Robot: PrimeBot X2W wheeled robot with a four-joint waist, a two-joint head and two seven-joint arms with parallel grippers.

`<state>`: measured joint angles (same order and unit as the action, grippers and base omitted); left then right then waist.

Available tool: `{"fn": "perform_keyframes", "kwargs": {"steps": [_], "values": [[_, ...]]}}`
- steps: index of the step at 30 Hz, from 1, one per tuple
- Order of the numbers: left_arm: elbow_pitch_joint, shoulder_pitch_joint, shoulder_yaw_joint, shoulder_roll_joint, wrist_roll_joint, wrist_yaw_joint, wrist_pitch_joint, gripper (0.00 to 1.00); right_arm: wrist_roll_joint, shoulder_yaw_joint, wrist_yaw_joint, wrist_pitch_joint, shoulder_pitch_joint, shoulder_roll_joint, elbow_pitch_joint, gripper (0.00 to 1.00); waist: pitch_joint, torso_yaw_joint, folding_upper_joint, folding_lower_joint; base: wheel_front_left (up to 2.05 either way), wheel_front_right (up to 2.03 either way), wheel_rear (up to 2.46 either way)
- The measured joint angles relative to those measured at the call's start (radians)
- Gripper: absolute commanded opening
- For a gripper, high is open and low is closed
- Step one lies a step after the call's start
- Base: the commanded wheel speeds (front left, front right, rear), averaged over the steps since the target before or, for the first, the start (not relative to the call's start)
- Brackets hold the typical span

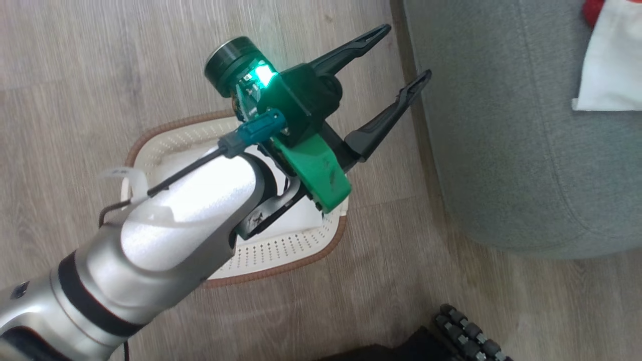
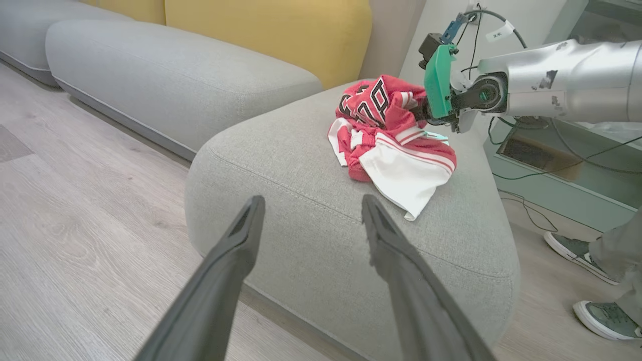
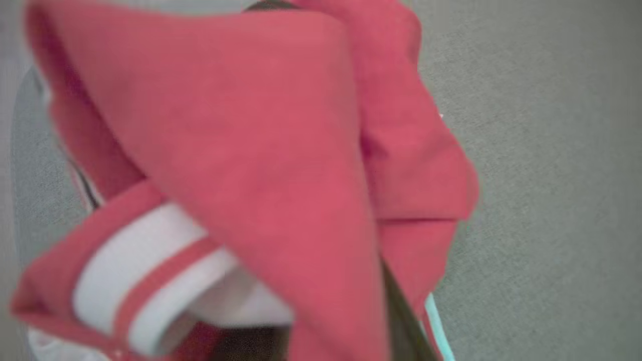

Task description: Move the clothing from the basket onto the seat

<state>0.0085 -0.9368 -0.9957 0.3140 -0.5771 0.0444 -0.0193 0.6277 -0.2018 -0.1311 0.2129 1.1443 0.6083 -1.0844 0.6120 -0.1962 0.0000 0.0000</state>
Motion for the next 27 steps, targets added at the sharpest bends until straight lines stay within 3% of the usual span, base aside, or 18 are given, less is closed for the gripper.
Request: {"fn": "perform_keyframes", "kwargs": {"steps": [7,12,27], "values": [[0.034,0.028,0.001,-0.002,-0.030,0.002,-0.028,1.00,0.047,-0.034,0.000,0.081,-0.003,0.017,-0.027,1.00,-0.076,-0.009,0.0000,0.0000,0.00,0.00,0.00],[0.055,0.079,0.002,-0.001,-0.052,0.010,-0.047,1.00,0.079,-0.079,0.000,0.100,-0.019,0.030,0.020,1.00,-0.144,-0.019,0.0000,0.0000,0.00,0.00,0.00],[0.092,0.195,0.031,0.002,-0.108,0.048,-0.135,1.00,0.283,-0.141,0.000,-0.066,-0.284,0.185,0.312,1.00,-0.359,0.017,0.0000,-0.0001,0.00,0.00,0.00]]}}
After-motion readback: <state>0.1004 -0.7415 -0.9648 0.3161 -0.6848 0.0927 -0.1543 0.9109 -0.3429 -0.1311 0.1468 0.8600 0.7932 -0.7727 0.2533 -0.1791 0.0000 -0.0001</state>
